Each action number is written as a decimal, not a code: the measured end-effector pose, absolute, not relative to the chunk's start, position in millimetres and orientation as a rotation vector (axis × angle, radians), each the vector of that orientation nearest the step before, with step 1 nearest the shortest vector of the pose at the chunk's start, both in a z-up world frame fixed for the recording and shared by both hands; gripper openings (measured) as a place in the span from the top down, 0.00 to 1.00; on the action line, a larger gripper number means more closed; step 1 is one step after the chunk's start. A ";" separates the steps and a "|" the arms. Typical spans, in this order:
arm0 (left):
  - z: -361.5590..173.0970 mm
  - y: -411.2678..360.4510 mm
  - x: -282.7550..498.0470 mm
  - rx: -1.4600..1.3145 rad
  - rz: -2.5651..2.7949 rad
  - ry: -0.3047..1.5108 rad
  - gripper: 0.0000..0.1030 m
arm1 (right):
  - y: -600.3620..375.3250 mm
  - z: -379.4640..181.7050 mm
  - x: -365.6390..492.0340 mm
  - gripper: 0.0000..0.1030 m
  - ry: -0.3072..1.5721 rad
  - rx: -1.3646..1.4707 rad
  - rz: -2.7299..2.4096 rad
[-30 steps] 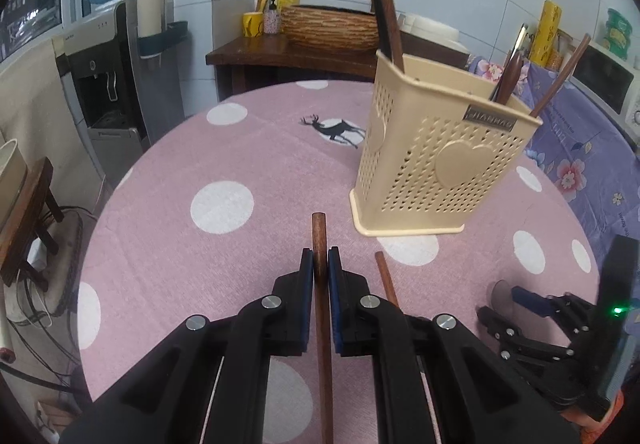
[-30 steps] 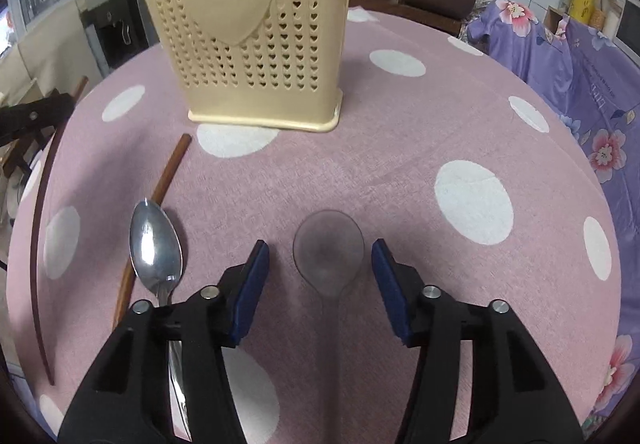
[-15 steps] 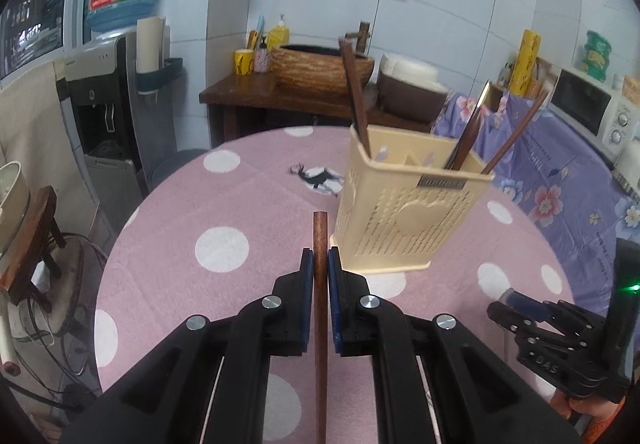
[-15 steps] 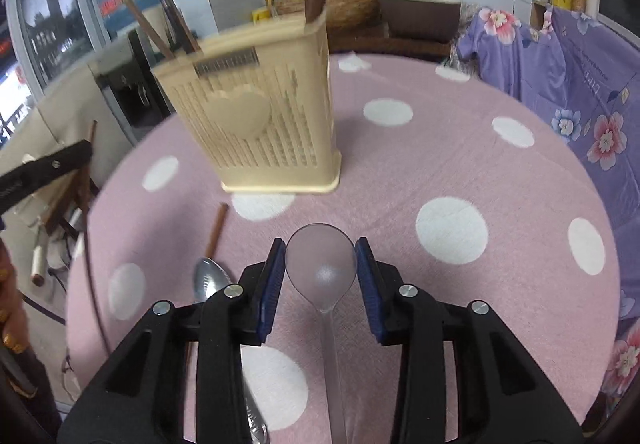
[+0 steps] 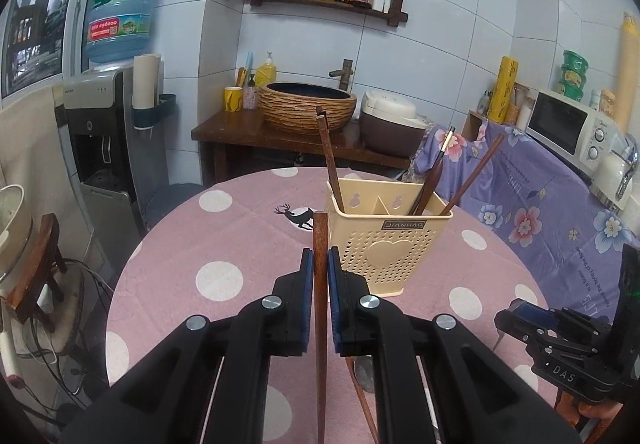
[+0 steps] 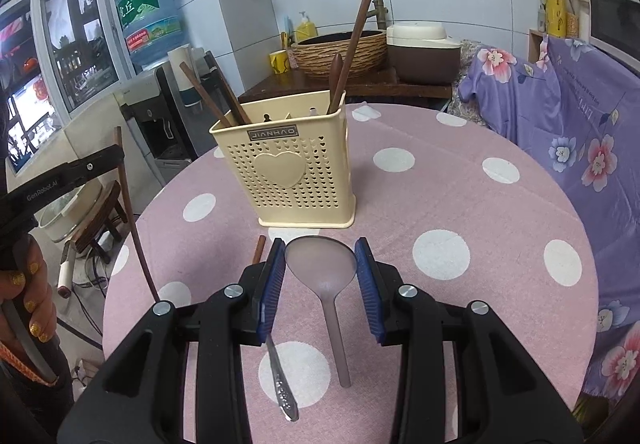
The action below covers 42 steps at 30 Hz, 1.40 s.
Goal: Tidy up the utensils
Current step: 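Carry both over the holder and open both tools to drop them in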
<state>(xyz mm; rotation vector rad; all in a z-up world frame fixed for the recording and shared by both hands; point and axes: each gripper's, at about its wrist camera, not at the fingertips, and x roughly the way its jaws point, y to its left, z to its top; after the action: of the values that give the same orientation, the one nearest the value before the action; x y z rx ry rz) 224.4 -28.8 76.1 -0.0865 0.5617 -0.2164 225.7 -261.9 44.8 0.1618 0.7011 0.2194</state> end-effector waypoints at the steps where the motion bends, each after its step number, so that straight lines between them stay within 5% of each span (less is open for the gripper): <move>1: 76.8 -28.1 222.9 -0.085 -0.217 0.558 0.92 | -261.2 44.8 225.1 0.65 0.701 0.162 0.223; 14: 107.9 -15.3 220.3 -0.121 -0.291 0.511 0.92 | -250.1 72.9 231.6 0.65 0.640 0.177 0.306; 27: 237.0 -42.7 276.3 -0.228 -0.272 0.219 0.92 | -230.0 210.5 307.3 0.65 0.285 0.202 0.231; 42: 115.2 -63.2 318.1 -0.182 -0.184 0.362 0.92 | -205.1 91.0 349.6 0.65 0.425 0.115 0.123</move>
<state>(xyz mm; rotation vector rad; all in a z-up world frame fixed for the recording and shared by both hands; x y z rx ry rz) 318.1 -63.2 115.2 -0.1820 0.3624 -0.1841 349.6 -205.1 91.0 0.1153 0.4253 0.1231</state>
